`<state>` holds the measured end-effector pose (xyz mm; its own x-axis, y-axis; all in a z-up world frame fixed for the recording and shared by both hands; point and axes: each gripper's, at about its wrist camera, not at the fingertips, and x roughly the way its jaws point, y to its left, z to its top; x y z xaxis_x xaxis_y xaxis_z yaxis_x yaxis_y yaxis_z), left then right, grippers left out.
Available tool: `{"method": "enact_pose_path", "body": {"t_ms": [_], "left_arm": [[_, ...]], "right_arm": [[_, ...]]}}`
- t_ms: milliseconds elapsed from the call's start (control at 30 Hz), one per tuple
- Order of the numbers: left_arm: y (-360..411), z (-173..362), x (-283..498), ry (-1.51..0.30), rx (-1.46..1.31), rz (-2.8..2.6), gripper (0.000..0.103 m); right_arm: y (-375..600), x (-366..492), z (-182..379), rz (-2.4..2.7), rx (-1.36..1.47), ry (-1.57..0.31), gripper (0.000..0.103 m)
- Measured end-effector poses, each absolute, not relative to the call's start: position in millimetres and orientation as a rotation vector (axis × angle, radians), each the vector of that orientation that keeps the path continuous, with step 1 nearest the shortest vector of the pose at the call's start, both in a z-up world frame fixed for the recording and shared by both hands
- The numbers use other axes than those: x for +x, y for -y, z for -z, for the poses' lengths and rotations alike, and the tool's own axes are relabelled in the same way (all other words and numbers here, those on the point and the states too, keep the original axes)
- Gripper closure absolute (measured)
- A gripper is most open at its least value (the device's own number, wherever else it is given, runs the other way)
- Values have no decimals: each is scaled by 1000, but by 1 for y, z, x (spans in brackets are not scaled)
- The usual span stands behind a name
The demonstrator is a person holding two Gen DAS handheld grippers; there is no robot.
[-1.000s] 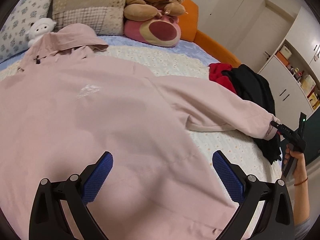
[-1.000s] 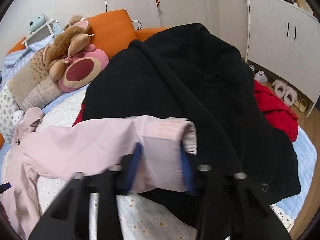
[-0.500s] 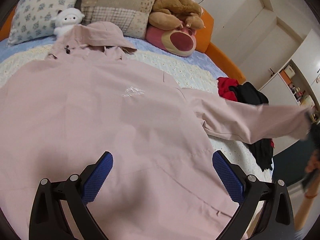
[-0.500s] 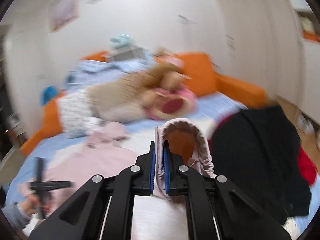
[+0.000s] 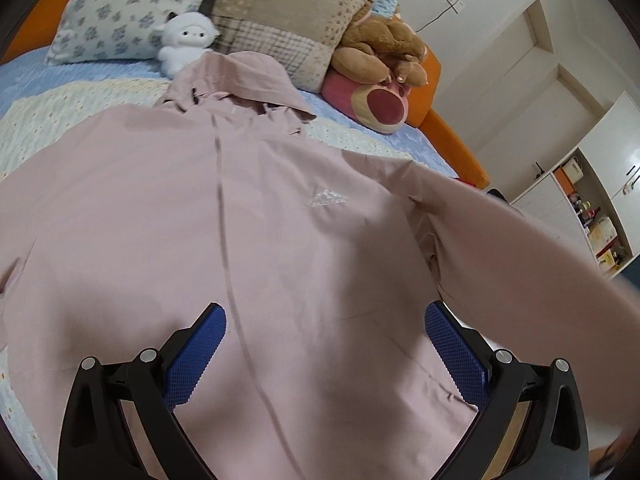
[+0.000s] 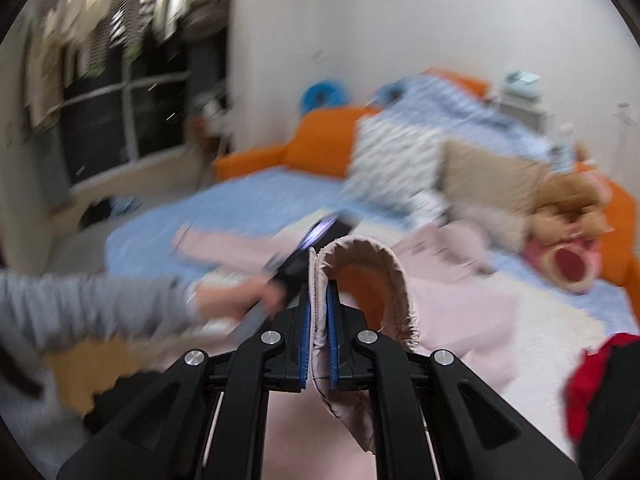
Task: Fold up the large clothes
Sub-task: 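Carry the sleeve cuff with the right tool across the jacket body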
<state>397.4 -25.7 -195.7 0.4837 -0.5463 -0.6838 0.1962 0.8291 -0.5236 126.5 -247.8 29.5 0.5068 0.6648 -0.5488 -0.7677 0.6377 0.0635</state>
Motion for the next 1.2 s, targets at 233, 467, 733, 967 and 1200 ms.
{"method": "enact_pose_path", "body": {"t_ms": [233, 467, 733, 967, 1200], "left_arm": [[8, 221, 389, -1003, -450, 466, 2], [37, 250, 371, -1076, -299, 497, 2], [55, 248, 356, -1055, -231, 560, 2], [96, 226, 422, -1036, -201, 535, 2], [186, 211, 525, -1008, 56, 421, 2]], "right_arm": [[172, 85, 95, -1016, -301, -788, 95], [146, 82, 193, -1047, -499, -1053, 83], [217, 76, 114, -1090, -246, -942, 21], [383, 176, 103, -518, 90, -813, 45], [427, 278, 193, -291, -192, -919, 56]]}}
